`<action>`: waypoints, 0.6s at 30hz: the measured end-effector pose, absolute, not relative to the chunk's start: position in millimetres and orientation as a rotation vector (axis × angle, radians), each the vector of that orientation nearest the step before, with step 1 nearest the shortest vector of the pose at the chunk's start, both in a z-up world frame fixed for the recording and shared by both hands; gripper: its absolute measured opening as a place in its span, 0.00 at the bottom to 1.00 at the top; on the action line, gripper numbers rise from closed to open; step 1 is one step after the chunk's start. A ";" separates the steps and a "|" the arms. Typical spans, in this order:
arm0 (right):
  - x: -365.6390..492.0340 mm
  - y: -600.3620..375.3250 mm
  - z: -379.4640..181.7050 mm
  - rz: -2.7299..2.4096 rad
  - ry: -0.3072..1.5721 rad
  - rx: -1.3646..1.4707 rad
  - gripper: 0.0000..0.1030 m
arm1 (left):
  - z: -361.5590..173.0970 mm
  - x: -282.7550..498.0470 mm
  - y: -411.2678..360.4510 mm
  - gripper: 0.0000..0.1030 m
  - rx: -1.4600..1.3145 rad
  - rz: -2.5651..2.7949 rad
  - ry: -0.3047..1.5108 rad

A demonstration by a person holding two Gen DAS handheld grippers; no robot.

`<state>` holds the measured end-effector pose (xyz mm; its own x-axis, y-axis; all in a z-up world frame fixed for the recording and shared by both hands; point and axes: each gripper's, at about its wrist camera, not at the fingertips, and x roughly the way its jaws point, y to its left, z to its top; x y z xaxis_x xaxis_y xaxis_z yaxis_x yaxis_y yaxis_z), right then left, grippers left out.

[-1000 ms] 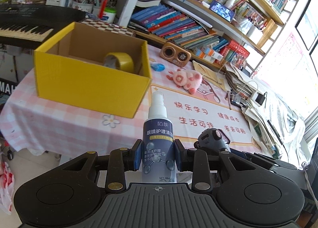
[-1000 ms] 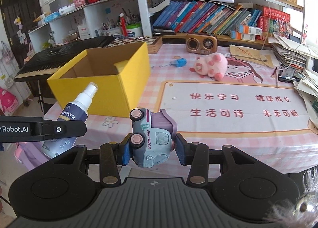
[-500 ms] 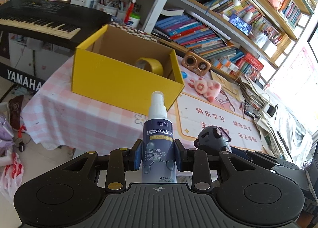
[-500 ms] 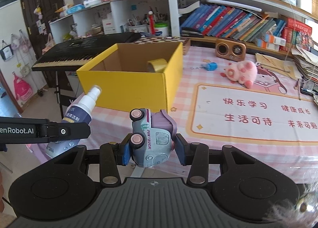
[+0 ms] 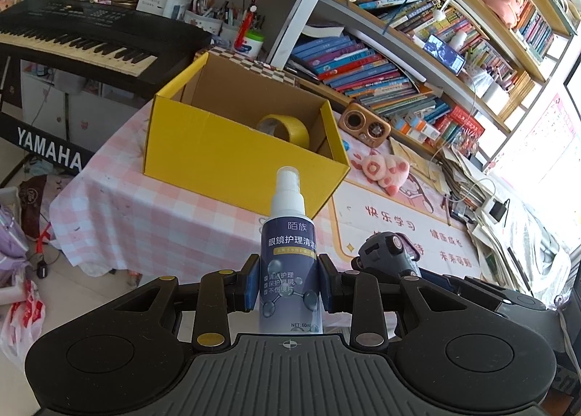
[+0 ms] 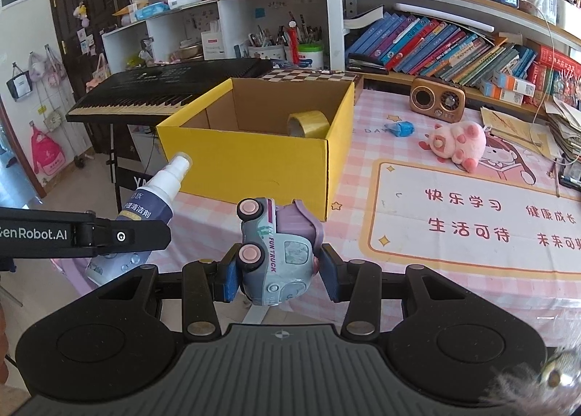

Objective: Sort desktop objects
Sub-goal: 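Lift the truck and spray bottle and carry both toward the yellow box, then lower the truck and spray bottle into the yellow box and open both grippers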

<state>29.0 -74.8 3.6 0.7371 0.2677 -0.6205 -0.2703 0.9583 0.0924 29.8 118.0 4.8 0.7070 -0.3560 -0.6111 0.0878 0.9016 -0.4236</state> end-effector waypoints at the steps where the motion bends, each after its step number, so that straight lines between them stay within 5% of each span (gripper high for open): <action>1: 30.1 -74.2 4.6 0.297 0.678 -0.008 0.40 | 5.8 31.0 119.5 0.30 -0.383 -0.252 0.745; 18: 104.0 -63.5 31.7 0.359 0.586 -0.035 0.40 | 27.3 96.0 131.1 0.30 -0.324 -0.215 0.659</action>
